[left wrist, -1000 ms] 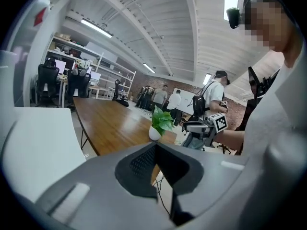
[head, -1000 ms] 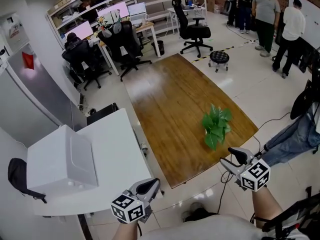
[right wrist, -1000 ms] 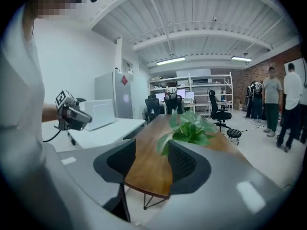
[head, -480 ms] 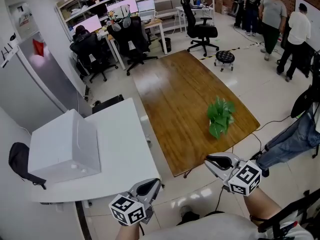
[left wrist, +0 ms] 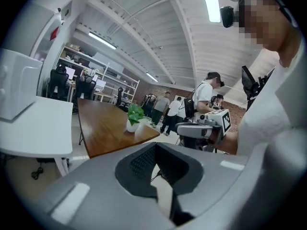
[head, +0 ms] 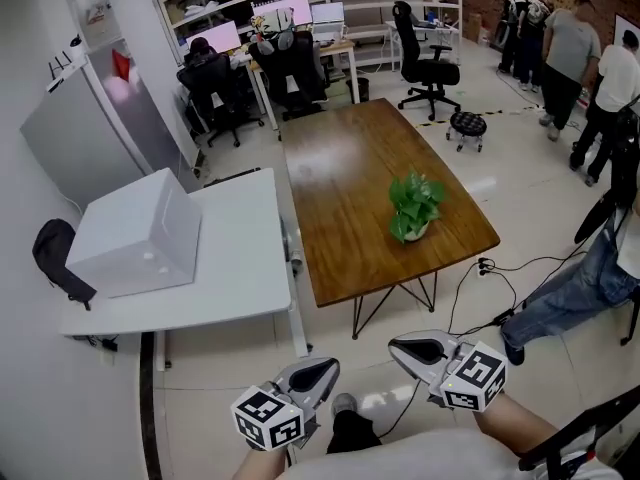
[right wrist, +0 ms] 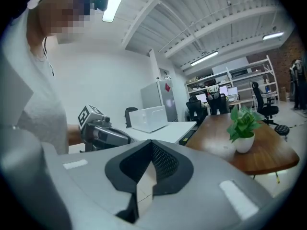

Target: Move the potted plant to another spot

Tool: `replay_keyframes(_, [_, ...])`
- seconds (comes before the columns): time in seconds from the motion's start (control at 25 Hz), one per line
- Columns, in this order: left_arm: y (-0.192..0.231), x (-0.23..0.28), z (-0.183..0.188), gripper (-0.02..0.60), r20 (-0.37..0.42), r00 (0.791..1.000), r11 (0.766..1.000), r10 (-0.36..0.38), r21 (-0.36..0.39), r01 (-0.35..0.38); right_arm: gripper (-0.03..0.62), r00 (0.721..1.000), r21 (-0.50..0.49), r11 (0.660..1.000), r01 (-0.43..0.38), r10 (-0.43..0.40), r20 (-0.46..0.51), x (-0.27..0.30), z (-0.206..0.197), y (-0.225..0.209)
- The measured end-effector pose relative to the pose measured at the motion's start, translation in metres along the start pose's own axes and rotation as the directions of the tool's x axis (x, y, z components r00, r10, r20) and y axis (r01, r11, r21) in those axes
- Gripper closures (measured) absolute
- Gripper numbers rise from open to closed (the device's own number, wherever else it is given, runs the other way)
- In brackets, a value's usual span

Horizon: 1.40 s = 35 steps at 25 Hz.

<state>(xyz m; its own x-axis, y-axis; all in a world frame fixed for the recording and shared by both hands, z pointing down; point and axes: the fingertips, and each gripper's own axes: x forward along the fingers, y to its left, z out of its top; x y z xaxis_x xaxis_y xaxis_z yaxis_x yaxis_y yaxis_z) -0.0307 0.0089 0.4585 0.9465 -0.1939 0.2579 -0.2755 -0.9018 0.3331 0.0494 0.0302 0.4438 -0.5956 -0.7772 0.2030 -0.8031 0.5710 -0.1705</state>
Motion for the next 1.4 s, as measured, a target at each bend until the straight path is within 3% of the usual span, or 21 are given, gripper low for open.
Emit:
replay_keyframes(0.32, [-0.174,-0.014,-0.043,0.589,0.031,0.999,0.999,0.009,0.038,-0.01,0.591,0.999,0.01,1.0,-0.03,0.03,-0.019,-0.149,-0.034,0.083])
replay_keyframes(0.6, [-0.245,-0.048,-0.039,0.589,0.037,0.997,0.996,0.064,0.055,-0.066,0.591,0.999,0.072,0.996,-0.042,0.04,0.03,-0.215,-0.024,0.124])
replay_keyframes(0.92, [-0.261,-0.037,-0.027,0.589,0.028,0.998,0.995,0.057,0.081,-0.059,0.591,0.999,0.046,0.999,-0.024,0.023,0.029,-0.227,-0.004,0.131])
replay_keyframes(1.16, [-0.26,-0.053,-0.011,0.589,0.024,0.999,0.995,0.026,0.091,-0.028,0.591,1.0,0.111,0.994,-0.004,0.001,0.022,-0.212,-0.002,0.143])
replay_keyframes(1.4, [-0.244,-0.07,-0.02,0.589,0.009,0.999,0.998,0.035,0.057,-0.036,0.591,1.0,0.147,0.989,0.016,-0.019,0.016,-0.19,-0.008,0.148])
